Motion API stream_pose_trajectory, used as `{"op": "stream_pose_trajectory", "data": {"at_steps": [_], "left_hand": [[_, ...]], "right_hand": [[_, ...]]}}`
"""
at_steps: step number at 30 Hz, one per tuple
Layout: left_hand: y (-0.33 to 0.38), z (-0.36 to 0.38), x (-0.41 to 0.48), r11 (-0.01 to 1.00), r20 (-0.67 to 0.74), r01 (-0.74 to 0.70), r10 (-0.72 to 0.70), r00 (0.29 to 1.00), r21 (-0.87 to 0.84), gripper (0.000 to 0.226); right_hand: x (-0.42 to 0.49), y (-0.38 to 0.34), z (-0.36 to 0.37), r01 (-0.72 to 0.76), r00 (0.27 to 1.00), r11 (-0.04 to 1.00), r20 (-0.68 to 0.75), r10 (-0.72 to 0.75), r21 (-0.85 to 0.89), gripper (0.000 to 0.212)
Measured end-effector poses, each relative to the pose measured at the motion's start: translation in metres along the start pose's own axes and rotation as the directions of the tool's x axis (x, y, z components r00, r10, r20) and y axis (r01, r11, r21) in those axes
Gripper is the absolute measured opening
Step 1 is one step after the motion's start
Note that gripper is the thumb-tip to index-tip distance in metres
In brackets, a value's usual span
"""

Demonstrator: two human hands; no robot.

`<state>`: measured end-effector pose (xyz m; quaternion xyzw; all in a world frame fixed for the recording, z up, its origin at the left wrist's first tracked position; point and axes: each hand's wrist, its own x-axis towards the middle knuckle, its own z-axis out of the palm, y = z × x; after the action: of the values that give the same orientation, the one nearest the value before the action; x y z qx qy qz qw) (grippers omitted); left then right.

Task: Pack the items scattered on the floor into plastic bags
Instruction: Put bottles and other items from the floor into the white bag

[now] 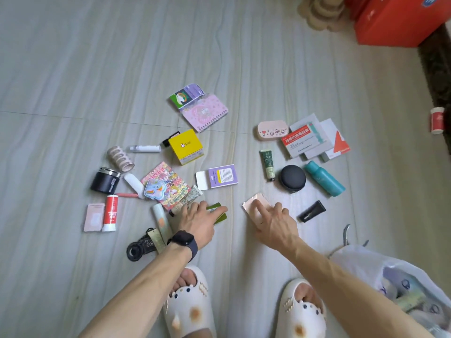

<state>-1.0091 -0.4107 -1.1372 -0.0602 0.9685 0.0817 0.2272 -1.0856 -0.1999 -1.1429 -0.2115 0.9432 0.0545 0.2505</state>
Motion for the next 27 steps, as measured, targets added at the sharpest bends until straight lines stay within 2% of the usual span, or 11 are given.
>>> {"op": "stream_pose_trajectory", "data": {"at_steps": [2, 4, 7, 10, 12, 14, 16, 19, 21, 24, 27], "left_hand": [[0.001, -0.009, -0.010, 0.998, -0.046, -0.003, 0.000, 0.999, -0.065, 0.065], [0.003, -0.019, -0.020, 0.992, -0.076, -0.022, 0.013, 0.997, -0.122, 0.066], [0.014, -0.039, -0.032, 0.969, -0.075, -0.072, 0.056, 0.996, -0.236, 0.069], [0.040, -0.073, -0.042, 0.943, -0.096, -0.149, 0.126, 0.987, -0.299, 0.072], [0.067, -0.102, -0.049, 0.933, -0.105, -0.225, 0.203, 0.974, -0.280, 0.073], [0.100, -0.138, -0.057, 0.924, -0.112, -0.318, 0.300, 0.947, -0.210, 0.073], [0.138, -0.173, -0.065, 0.905, -0.127, -0.410, 0.396, 0.909, -0.114, 0.073], [0.195, -0.209, -0.077, 0.859, -0.144, -0.511, 0.510, 0.848, 0.029, 0.072], [0.228, -0.217, -0.083, 0.829, -0.131, -0.551, 0.560, 0.818, 0.097, 0.072], [0.269, -0.210, -0.088, 0.802, -0.106, -0.584, 0.597, 0.796, 0.126, 0.073], [0.298, -0.190, -0.093, 0.808, -0.081, -0.580, 0.588, 0.805, 0.103, 0.078]], "right_hand": [[-0.027, 0.004, -0.006, -0.035, 0.999, 0.991, 0.016, 0.033, 0.132, 0.069], [-0.058, 0.009, -0.016, -0.179, 0.980, 0.916, 0.144, 0.136, 0.359, 0.072], [-0.119, 0.025, -0.037, -0.299, 0.954, 0.649, 0.210, 0.213, 0.699, 0.073], [-0.194, 0.046, -0.063, -0.214, 0.964, 0.241, 0.165, 0.207, 0.947, 0.065], [-0.245, 0.067, -0.072, -0.111, 0.957, 0.119, 0.074, 0.280, 0.987, 0.064], [-0.291, 0.092, -0.074, -0.042, 0.921, 0.063, 0.015, 0.390, 0.997, 0.059], [-0.330, 0.120, -0.069, -0.045, 0.866, 0.068, 0.005, 0.500, 0.997, 0.055], [-0.371, 0.160, -0.054, -0.187, 0.779, 0.083, 0.096, 0.620, 0.979, 0.042], [-0.379, 0.177, -0.049, -0.346, 0.749, 0.274, 0.088, 0.657, 0.897, 0.036], [-0.367, 0.188, -0.051, -0.490, 0.769, 0.603, -0.012, 0.639, 0.630, 0.043], [-0.334, 0.191, -0.057, -0.511, 0.801, 0.741, -0.072, 0.595, 0.435, 0.055]]}}
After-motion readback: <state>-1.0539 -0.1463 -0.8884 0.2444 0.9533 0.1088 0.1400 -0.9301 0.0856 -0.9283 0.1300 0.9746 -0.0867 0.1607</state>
